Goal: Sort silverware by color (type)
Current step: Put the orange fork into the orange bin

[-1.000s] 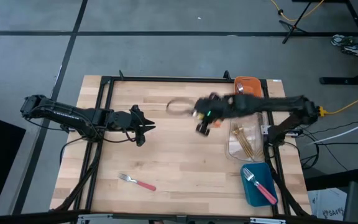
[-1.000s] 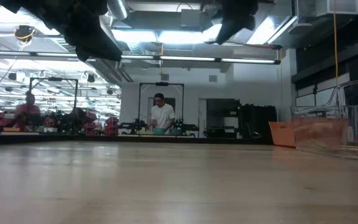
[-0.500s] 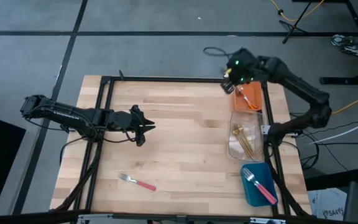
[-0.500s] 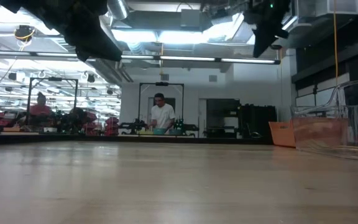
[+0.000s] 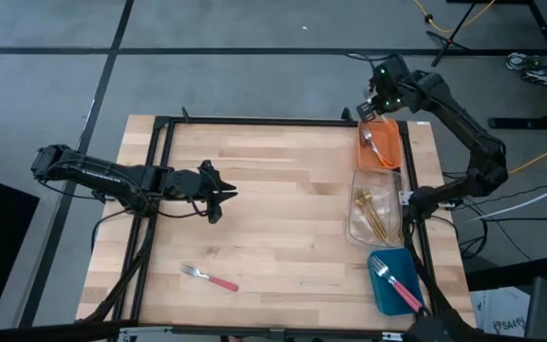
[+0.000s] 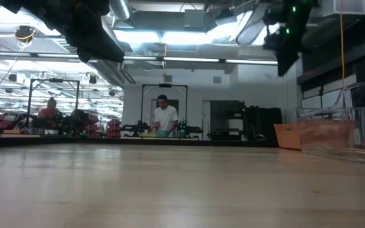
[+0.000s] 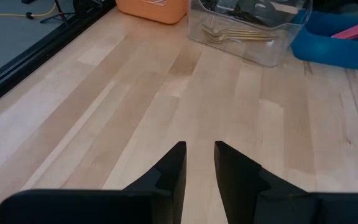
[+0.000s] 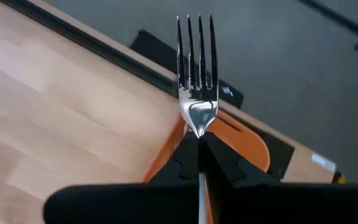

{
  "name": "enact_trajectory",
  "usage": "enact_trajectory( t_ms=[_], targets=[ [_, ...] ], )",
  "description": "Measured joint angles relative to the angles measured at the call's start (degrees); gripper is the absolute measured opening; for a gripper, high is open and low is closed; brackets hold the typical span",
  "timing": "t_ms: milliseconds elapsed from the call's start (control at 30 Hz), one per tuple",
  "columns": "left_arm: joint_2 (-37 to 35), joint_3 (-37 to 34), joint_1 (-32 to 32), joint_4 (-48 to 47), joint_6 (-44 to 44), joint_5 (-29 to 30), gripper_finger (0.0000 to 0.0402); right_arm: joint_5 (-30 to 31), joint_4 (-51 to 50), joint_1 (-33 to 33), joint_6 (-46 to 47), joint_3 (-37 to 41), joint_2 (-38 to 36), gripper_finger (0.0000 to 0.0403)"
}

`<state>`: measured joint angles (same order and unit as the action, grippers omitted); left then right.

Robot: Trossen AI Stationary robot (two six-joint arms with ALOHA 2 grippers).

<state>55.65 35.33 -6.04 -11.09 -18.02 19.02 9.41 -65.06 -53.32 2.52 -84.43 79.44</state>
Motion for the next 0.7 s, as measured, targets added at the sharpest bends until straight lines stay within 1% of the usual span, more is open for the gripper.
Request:
enact_trajectory(
  t_ms=[267,467,600,700],
  targets=[
    [0.01,0.00,0.00,0.00,0.00,-0.02,0.0077,-0.78,9.60,-4.50,-1.44,15.69,0.02,0.0000],
    [0.01,0.00,0.01,0.02,0.00,-0.02,0.0077,-6.51,19.01,-7.23,-1.55,26.09,0.04,0.0000],
    [0.01,0.00,0.00,0.01,0.00,-0.02,0.0077,-8.06,24.10,-8.33,-2.09,30.85,0.04,0.0000],
    [0.01,0.00,0.01,0.02,0.00,-0.02,0.0077,-7.99,26.27,-8.26,-2.64,32.52,0.04,0.0000]
  ],
)
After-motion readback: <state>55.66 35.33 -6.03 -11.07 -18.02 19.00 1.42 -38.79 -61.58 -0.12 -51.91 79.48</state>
